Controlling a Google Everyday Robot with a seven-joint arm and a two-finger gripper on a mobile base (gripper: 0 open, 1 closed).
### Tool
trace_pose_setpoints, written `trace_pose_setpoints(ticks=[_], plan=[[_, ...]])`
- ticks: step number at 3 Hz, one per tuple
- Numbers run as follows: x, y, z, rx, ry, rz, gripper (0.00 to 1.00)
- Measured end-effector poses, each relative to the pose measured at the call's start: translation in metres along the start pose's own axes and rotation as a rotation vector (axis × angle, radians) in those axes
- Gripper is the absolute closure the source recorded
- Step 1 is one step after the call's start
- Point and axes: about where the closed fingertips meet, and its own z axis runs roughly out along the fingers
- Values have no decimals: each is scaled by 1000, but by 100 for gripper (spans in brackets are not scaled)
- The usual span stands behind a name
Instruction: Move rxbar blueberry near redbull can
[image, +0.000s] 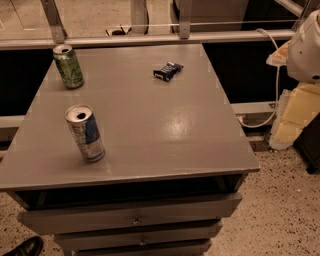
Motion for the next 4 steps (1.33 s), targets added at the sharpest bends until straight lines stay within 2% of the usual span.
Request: trace_pose_setpoints(ticks=[1,2,4], plan=[[-1,-3,3,2,-8,2,0],[-16,-31,30,18,-92,24,0],[-71,-117,116,-1,-373,149,0]])
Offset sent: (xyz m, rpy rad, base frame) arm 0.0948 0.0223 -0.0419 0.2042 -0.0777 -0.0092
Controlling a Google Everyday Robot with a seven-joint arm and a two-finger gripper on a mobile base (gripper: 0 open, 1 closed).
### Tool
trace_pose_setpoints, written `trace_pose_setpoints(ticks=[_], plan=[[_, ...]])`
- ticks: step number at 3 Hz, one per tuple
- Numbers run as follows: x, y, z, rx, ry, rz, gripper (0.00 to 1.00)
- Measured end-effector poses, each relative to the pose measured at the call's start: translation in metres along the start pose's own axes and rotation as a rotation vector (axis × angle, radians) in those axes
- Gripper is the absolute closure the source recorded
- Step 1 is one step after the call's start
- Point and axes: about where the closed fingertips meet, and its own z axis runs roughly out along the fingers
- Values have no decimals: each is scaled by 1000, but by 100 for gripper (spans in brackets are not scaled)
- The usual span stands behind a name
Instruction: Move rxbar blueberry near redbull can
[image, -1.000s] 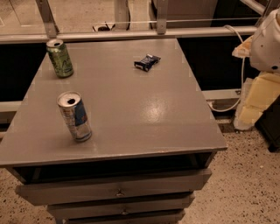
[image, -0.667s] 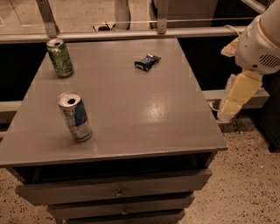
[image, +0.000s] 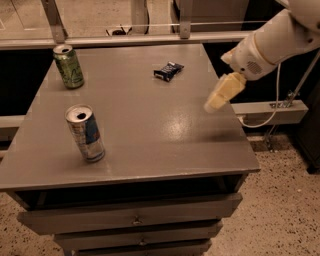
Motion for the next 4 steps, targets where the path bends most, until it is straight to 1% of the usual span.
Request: trace_pose_setpoints(ticks=[1,2,3,4], plan=[[-5,-11,22,-11,-48,28,0],[-7,-13,24,-9,-58,31,0],[-28,-30,43,14,-176,73,0],[-57,-51,73,12,-298,129,0]])
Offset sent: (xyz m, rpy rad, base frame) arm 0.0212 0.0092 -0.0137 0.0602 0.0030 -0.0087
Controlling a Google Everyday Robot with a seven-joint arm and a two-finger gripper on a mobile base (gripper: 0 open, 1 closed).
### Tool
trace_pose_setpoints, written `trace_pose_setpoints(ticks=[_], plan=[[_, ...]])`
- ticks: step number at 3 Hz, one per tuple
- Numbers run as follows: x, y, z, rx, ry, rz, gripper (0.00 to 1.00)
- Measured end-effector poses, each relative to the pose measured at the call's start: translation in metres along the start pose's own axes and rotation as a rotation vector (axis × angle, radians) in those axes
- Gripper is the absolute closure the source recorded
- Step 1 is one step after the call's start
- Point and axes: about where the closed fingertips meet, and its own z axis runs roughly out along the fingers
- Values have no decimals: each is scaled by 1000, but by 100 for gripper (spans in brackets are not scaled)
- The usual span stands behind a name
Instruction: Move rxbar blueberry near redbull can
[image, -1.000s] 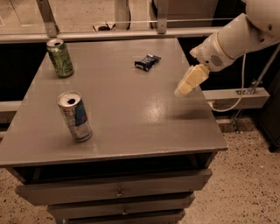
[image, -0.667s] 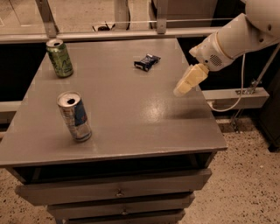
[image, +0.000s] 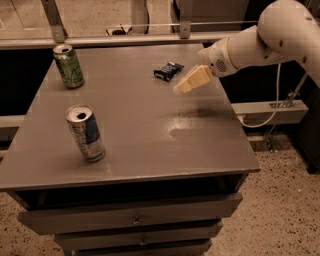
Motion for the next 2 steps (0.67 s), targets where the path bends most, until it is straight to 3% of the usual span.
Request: trace_pose_setpoints(ticks=[2], plan=[[-10,-17,75,23,-81,40,0]])
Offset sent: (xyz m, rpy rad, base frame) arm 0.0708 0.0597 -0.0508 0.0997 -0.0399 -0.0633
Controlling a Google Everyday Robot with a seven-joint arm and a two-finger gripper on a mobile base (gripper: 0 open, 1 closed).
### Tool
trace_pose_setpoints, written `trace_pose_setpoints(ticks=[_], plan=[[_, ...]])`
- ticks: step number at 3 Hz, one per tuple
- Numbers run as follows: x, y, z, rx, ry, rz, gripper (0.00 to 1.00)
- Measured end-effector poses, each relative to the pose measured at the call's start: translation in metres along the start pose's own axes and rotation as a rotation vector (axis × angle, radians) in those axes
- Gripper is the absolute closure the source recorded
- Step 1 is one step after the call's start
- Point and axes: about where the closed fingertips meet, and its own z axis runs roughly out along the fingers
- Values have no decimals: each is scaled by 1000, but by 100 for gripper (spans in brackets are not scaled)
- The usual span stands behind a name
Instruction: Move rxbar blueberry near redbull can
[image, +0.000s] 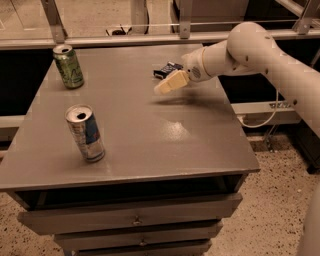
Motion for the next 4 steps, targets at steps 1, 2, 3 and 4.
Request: trace_pose_setpoints(ticks=[1,2,3,4], plan=[[3,-5,18,13,-13,-6,0],[-2,-20,31,43,-44,6,4],[-7,-33,35,71,-68,21,35],[-3,-39,32,92,-72,33,66]])
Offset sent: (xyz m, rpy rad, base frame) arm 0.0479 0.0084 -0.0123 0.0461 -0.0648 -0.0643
